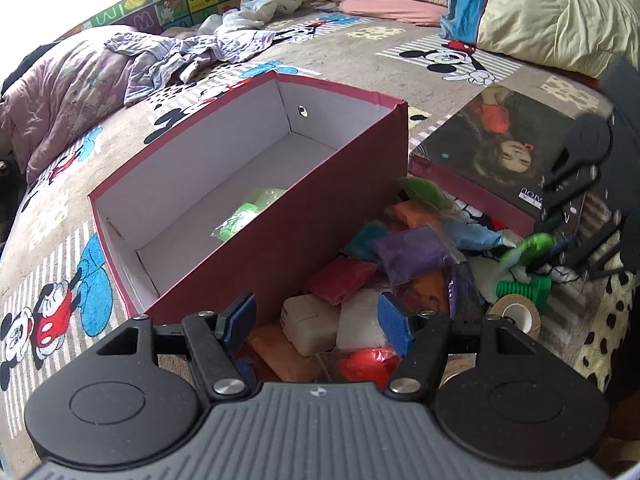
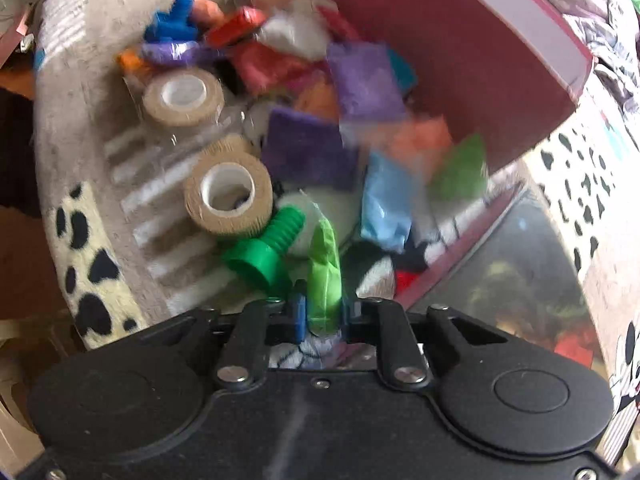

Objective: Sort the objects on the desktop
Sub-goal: 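Carry the small green bag into the red box and open the right gripper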

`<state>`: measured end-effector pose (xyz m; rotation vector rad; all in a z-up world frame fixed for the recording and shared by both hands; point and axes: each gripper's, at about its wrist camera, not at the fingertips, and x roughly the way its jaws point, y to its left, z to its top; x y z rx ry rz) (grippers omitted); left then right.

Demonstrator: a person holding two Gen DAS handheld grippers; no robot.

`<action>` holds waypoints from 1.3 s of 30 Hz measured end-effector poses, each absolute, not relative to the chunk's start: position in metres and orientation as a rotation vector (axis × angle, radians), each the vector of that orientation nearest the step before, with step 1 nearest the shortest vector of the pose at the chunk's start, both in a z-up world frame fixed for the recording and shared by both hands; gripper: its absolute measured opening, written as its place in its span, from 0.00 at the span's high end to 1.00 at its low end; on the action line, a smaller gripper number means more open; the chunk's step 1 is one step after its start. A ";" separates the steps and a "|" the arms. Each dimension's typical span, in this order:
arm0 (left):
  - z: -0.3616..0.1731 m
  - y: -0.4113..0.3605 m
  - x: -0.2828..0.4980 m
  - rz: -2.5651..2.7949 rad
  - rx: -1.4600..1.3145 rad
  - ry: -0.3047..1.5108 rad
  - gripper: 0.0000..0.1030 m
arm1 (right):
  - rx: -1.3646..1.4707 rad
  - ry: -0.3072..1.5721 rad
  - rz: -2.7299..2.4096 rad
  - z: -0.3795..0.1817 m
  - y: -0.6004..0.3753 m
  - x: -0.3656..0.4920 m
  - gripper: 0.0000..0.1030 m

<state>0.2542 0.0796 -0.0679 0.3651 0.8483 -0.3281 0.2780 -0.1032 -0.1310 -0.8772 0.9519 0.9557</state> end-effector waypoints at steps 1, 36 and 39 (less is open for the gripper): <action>-0.068 0.080 0.254 -0.328 0.366 0.850 0.36 | -0.862 0.942 0.951 -0.125 -0.104 0.281 0.87; -0.094 0.074 0.214 -0.509 0.526 0.911 0.36 | -0.381 0.630 0.684 -0.039 -0.027 0.380 0.86; -0.095 0.082 0.212 -0.496 0.521 0.914 0.36 | -0.382 0.666 0.659 -0.051 -0.018 0.386 0.86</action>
